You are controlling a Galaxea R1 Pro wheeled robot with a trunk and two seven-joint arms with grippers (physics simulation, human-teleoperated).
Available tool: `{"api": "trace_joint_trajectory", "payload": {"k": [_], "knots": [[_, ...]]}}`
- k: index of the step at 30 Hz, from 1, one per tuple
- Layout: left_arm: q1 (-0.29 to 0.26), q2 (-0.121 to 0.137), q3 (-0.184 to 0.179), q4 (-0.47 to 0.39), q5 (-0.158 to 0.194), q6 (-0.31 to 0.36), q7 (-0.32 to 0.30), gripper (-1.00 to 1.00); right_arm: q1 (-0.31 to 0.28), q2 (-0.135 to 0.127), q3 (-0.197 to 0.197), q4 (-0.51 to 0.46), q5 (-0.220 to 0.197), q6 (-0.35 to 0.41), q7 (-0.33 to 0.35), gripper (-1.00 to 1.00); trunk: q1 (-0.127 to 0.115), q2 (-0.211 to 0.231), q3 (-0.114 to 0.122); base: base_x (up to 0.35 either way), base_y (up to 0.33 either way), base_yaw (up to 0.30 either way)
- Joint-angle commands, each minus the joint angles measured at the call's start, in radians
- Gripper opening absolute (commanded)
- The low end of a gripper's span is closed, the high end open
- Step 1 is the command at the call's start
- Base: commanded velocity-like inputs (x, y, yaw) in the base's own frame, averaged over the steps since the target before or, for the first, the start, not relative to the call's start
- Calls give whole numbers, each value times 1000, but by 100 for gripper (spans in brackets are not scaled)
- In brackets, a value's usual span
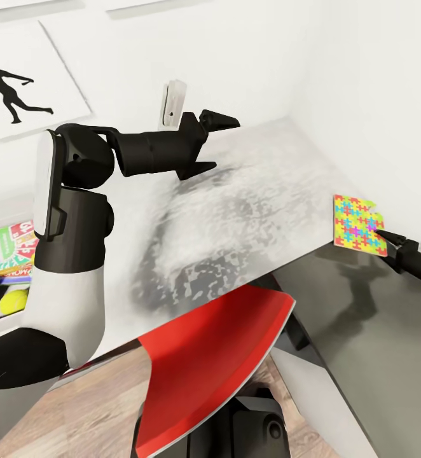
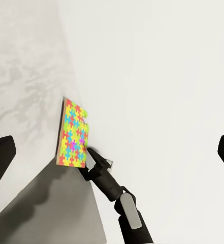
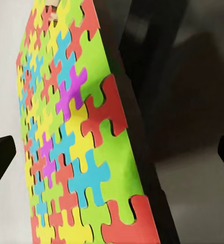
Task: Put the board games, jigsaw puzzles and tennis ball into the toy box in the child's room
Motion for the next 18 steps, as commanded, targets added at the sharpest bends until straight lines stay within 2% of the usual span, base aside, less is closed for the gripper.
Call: {"api": "trace_joint_trajectory", "payload": {"k": [1, 18], "knots": [[-1, -1, 1, 0, 9, 2, 10, 100, -1, 0, -3, 1, -1, 6, 2, 100, 1, -2, -1, 0, 0, 67], [0, -1, 1, 0, 8, 2, 11, 100, -1, 0, -3, -6, -2, 6, 4, 100, 1, -2, -1, 0, 0, 22]]}}
